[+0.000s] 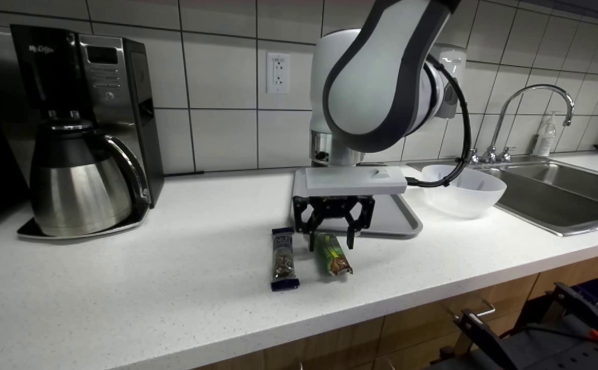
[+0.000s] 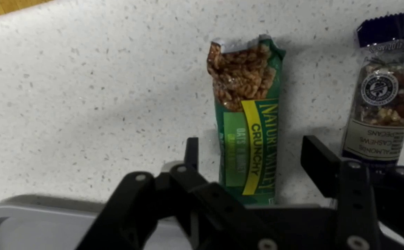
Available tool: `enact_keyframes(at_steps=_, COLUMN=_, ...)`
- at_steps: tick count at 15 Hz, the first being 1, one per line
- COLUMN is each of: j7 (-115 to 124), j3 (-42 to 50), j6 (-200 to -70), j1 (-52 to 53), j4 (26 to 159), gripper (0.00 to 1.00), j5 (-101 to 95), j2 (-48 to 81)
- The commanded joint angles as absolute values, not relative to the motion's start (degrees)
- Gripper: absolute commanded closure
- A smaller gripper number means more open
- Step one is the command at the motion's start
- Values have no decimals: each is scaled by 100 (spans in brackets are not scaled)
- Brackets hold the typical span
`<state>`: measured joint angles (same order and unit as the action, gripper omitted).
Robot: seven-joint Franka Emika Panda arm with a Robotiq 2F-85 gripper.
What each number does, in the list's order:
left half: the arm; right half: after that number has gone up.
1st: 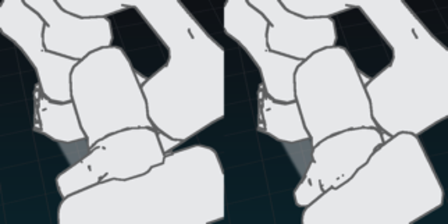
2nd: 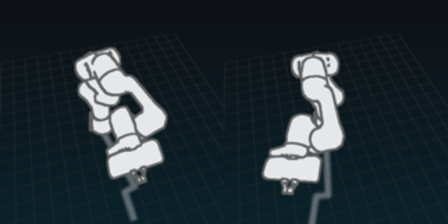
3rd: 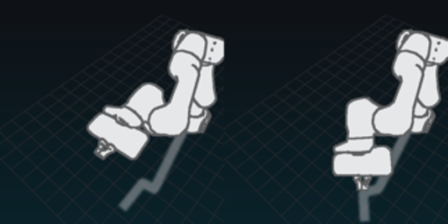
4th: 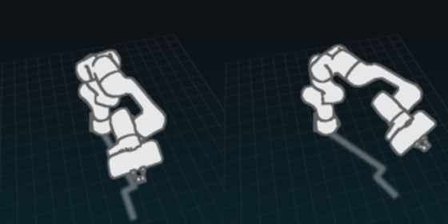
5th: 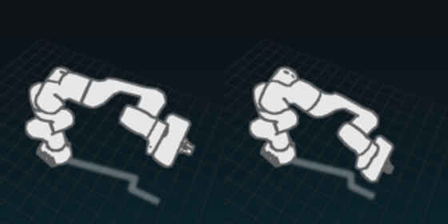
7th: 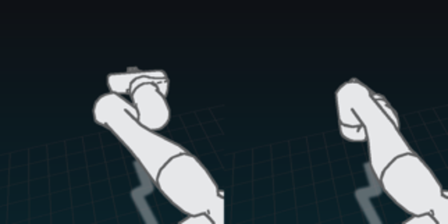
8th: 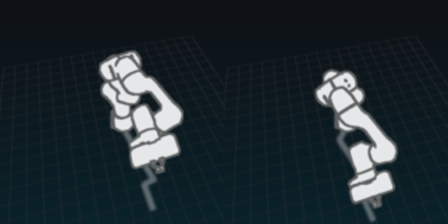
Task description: Move the objects from the tray to the top of the kitchen counter
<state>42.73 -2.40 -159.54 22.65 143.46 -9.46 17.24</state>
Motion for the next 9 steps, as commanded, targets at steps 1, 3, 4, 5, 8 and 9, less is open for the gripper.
enact_keyframes(at_steps=1, j7=4337, j3=-186, j6=-16000, j1=2297, j4=14309, gripper=0, j5=-959, j2=1681)
enact_keyframes(at_steps=3, j7=4290, j3=-229, j6=-15992, j1=2236, j4=14325, gripper=0, j5=-851, j2=1614)
enact_keyframes(at_steps=4, j7=4278, j3=-238, j6=-15993, j1=2222, j4=14327, gripper=0, j5=-821, j2=1597)
enact_keyframes(at_steps=5, j7=4254, j3=-255, j6=-15996, j1=2197, j4=14344, gripper=0, j5=-766, j2=1558)
enact_keyframes(at_steps=8, j7=4217, j3=-289, j6=-16044, j1=2153, j4=14410, gripper=0, j5=-652, j2=1412)
enact_keyframes(at_steps=9, j7=4204, j3=-299, j6=-16070, j1=2141, j4=14440, gripper=0, j5=-628, j2=1349)
